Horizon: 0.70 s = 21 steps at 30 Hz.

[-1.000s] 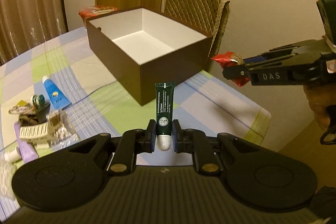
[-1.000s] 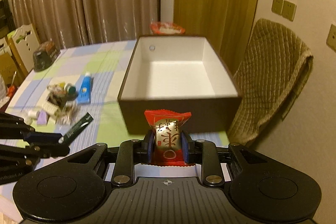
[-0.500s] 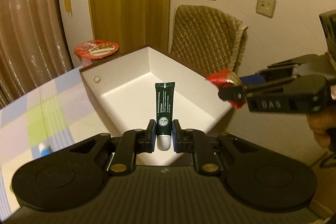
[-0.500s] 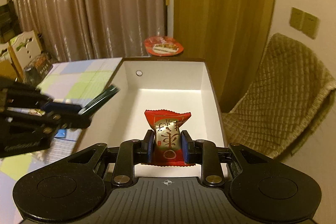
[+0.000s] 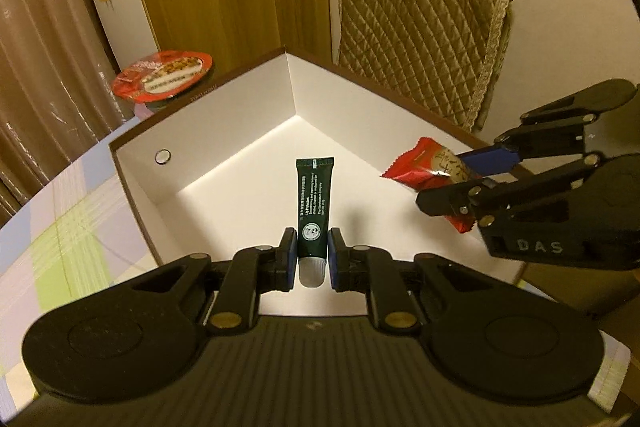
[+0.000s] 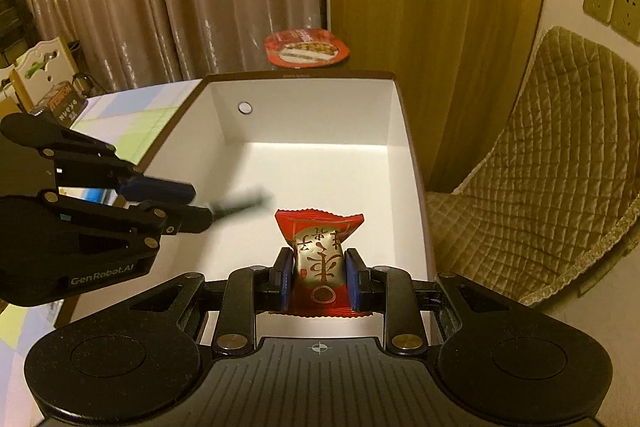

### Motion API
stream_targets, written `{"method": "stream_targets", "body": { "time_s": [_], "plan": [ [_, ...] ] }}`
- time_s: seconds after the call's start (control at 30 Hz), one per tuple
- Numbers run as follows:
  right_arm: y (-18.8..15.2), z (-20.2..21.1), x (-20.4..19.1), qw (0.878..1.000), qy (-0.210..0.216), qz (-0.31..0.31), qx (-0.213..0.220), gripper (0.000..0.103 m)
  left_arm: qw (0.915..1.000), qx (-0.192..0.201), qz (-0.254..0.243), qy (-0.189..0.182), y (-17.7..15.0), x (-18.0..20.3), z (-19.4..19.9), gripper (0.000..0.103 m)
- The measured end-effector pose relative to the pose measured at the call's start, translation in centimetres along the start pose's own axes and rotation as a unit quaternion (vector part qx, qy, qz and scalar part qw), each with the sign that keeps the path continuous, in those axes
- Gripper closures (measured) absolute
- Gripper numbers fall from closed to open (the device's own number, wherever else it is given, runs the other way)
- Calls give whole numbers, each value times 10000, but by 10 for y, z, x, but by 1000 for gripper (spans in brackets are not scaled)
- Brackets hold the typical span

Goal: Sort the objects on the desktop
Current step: 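Open the left tool and right tool to drop both items into the box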

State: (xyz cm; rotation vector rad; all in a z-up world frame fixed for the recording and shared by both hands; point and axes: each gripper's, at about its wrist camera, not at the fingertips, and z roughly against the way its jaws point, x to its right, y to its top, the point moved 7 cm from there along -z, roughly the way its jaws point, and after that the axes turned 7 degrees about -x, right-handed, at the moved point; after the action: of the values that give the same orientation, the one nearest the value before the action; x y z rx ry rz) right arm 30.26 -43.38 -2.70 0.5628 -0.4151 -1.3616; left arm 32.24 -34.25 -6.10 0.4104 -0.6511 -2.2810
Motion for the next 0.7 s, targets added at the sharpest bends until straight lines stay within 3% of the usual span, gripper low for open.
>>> {"method": "stream_targets", "body": {
  "time_s": [0.1,0.7],
  "plan": [
    [0,-8,4,10000,19,8,-76,77,10000,15,-10,-9,1,0,-4,75],
    [9,-44,-16,9975,94,500,-487,77,9972,447,523,297,-14,-33,47,74]
  ]
}}
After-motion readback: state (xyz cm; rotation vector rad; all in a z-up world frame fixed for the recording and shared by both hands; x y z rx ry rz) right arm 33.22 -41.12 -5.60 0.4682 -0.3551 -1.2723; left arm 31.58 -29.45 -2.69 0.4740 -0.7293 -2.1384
